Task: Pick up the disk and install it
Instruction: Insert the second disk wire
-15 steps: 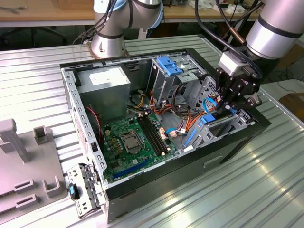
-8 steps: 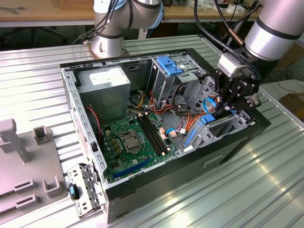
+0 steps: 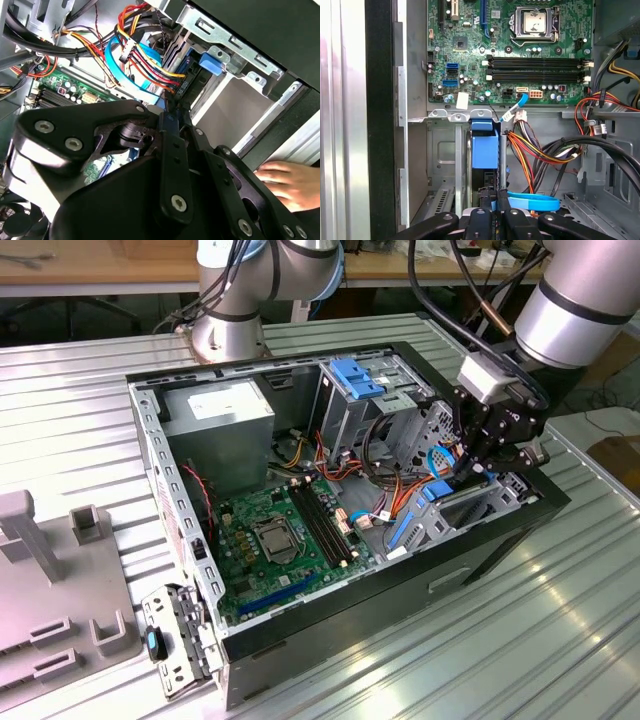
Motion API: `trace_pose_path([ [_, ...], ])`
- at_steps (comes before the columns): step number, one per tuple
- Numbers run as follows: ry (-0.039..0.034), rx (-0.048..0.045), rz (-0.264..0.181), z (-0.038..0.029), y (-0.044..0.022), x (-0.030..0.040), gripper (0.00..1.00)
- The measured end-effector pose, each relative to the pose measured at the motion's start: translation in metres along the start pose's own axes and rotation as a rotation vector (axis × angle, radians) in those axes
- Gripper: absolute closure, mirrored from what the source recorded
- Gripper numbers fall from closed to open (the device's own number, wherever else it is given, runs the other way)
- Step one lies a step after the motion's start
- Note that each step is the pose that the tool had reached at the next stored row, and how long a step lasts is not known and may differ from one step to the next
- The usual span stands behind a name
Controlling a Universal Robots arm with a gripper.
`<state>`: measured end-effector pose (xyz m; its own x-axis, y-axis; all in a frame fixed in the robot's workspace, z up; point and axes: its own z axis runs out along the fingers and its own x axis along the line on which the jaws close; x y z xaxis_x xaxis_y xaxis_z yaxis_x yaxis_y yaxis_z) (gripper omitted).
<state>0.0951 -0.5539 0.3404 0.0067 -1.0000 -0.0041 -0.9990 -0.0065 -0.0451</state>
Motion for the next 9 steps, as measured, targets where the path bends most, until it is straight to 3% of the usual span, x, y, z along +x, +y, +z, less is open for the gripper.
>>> trace_pose_path([
  [3, -0.0006, 0.0, 0.0, -0.0006, 0.0, 0.0, 0.83],
  [4, -0.0005, 0.0, 0.0, -0.0023, -0.0001, 0.0, 0.76],
  [9, 0.0002, 0.0, 0.0, -0.0175, -0.0008, -0.0001, 0.76],
])
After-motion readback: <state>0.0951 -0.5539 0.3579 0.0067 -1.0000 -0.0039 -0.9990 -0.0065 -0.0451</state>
